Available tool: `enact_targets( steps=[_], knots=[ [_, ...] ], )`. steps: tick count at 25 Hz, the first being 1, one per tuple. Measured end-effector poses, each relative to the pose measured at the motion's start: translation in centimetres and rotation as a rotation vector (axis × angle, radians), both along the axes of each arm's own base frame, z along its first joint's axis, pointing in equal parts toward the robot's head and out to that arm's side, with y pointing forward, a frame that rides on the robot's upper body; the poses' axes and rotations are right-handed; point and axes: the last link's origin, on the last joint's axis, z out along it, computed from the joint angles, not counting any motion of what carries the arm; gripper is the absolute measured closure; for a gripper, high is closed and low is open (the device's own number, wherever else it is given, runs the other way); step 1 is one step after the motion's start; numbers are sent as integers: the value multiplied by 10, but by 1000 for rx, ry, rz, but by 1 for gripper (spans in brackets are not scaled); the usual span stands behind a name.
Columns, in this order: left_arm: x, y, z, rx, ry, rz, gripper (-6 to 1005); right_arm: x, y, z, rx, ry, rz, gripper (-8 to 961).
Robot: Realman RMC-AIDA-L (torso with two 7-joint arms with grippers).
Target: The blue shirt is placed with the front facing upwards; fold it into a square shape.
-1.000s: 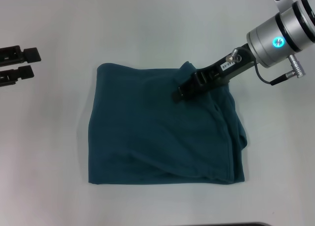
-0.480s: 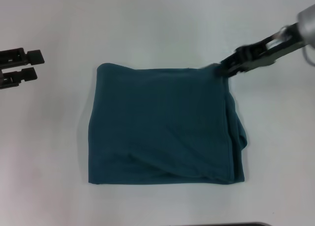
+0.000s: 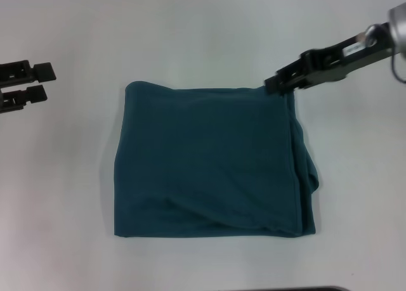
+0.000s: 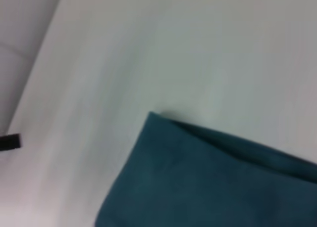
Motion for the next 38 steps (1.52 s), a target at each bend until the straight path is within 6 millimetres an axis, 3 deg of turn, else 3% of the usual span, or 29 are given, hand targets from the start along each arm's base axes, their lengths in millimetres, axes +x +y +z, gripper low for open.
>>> enact_targets(
  steps=[4,13,22,26,30,34,38],
  knots=[
    [-1,-1,0,-1,-1,2,316,-6,-10,-18,-80,17,46,538],
    [-3,-3,1,3,2,6,316,-8,-45,-15,-334,67,138,538],
    [-5,-3,2,9,7,14,317,32,-55,-33,-339,-62,44,538],
    [-5,-3,2,9,7,14,315,36,-52,-33,-315,-78,34,539],
    [-5,-4,1,6,4,13,316,38,-53,-31,-311,-72,36,537],
    [-3,-4,2,10,0,0,316,26,-52,-10,-288,33,82,536],
    [7,-9,4,20,1,-161,317,20,-51,7,-210,152,211,535]
  ],
)
